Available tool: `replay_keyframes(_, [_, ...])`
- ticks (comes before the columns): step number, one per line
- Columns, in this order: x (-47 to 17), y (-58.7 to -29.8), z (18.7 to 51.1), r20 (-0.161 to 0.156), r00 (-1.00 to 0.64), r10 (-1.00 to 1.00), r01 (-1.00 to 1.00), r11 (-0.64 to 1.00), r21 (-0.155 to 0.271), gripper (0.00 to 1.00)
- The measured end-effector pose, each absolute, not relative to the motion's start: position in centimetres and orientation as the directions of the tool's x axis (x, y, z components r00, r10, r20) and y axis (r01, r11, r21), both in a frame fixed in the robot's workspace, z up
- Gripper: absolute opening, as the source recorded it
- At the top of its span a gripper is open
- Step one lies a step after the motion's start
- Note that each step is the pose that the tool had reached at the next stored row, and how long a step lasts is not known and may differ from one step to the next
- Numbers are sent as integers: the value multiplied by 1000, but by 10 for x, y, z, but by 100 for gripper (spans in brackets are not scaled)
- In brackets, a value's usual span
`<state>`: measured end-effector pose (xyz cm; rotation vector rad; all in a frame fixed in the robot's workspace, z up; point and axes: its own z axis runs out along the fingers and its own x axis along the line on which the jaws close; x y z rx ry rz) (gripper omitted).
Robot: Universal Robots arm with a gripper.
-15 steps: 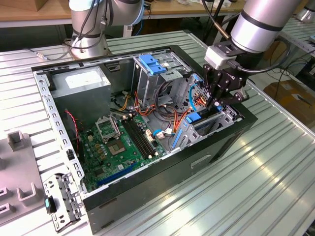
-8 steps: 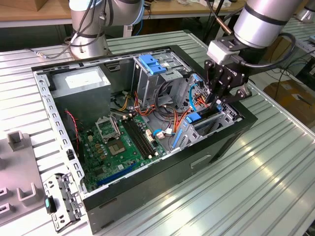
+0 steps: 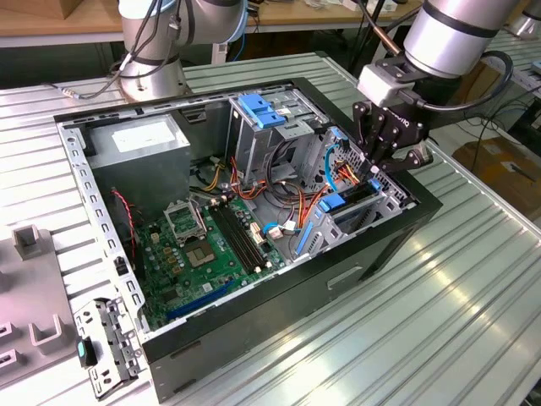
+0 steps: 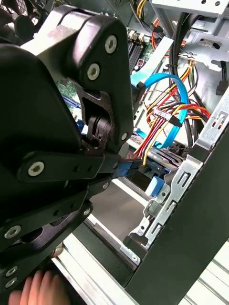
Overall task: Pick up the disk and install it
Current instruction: 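Insert the first disk wire, then insert the second disk wire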
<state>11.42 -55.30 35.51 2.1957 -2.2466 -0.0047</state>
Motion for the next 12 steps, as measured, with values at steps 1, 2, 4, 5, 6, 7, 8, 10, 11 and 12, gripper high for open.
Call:
replay_keyframes(1, [114,-553,355,-2,-23,-1000,-1000,23,2,11])
replay_keyframes(2, [114,-553,355,-2,-23,-1000,-1000,23,2,11])
replay_keyframes(4, [114,-553,356,-2,-23,-1000,-1000,23,2,11])
replay_keyframes(5, [114,-553,356,-2,-23,-1000,-1000,23,2,11])
replay_keyframes(6, [114,-553,356,-2,-23,-1000,-1000,23,2,11])
replay_keyframes(7, [114,-553,356,-2,-23,-1000,-1000,23,2,11])
replay_keyframes(8, [114,-553,356,-2,-23,-1000,-1000,23,2,11])
replay_keyframes(10, [114,-553,357,-2,-23,-1000,-1000,23,2,11])
replay_keyframes(11, [114,-553,357,-2,-23,-1000,-1000,23,2,11])
replay_keyframes(12, [114,-553,357,-2,-23,-1000,-1000,23,2,11])
